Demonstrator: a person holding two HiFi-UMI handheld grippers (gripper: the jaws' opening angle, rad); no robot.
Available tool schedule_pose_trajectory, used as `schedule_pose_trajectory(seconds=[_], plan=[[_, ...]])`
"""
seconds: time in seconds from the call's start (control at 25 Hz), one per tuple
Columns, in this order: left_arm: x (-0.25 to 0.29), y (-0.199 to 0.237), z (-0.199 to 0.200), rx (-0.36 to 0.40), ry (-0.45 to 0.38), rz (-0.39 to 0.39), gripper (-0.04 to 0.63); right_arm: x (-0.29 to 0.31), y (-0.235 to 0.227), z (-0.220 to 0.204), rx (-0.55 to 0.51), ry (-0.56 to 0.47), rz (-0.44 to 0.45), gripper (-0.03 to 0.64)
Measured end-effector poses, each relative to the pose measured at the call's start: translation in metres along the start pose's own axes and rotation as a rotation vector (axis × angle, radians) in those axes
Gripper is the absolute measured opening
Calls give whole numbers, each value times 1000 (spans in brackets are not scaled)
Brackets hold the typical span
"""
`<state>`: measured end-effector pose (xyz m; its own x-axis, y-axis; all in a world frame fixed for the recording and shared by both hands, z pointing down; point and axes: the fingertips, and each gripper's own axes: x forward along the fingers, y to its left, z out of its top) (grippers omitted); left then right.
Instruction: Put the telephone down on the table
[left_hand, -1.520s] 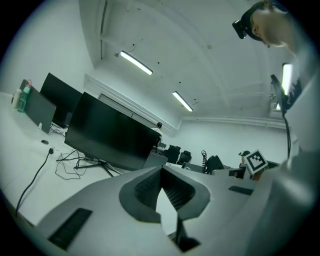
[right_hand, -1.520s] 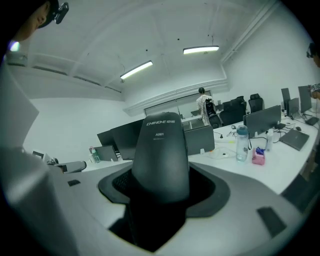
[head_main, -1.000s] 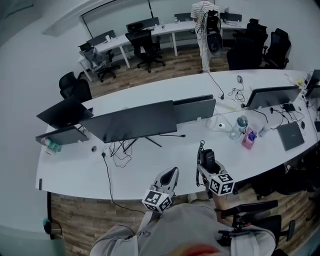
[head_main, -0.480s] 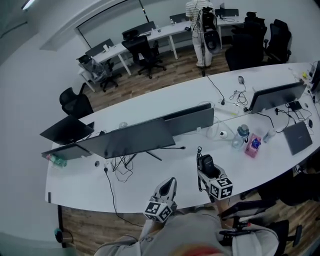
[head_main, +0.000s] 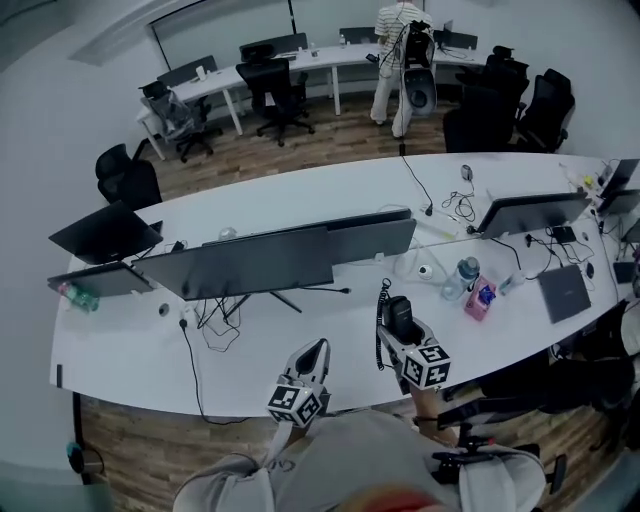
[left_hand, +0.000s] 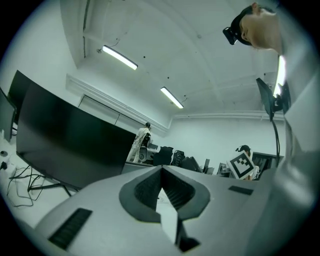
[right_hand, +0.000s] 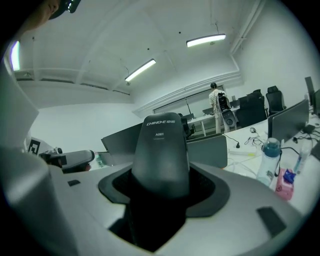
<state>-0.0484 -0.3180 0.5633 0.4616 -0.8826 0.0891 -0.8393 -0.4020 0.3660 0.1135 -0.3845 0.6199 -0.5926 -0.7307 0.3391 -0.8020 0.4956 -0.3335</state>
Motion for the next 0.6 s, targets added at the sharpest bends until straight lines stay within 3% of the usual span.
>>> schedule_pose_trajectory(seconds=[0.12,0.28,0.36,0.44,0.6], plan=[[3,5,9,13,-40,-30,11,2,7,3,-22,5,-11,282],[8,10,18,-24,-73,-47,11,3,15,8,-27,-11,-29,282],[17,8,23,0,-88,-58,11,2,14,13,-26,-25,-41,282],[23,19,34,38,-104,-35,11,2,16,16,-18,-34,-48,282],[35,43,52,36,-133,-20,11,-5,20,12,4,-32,-76,282]])
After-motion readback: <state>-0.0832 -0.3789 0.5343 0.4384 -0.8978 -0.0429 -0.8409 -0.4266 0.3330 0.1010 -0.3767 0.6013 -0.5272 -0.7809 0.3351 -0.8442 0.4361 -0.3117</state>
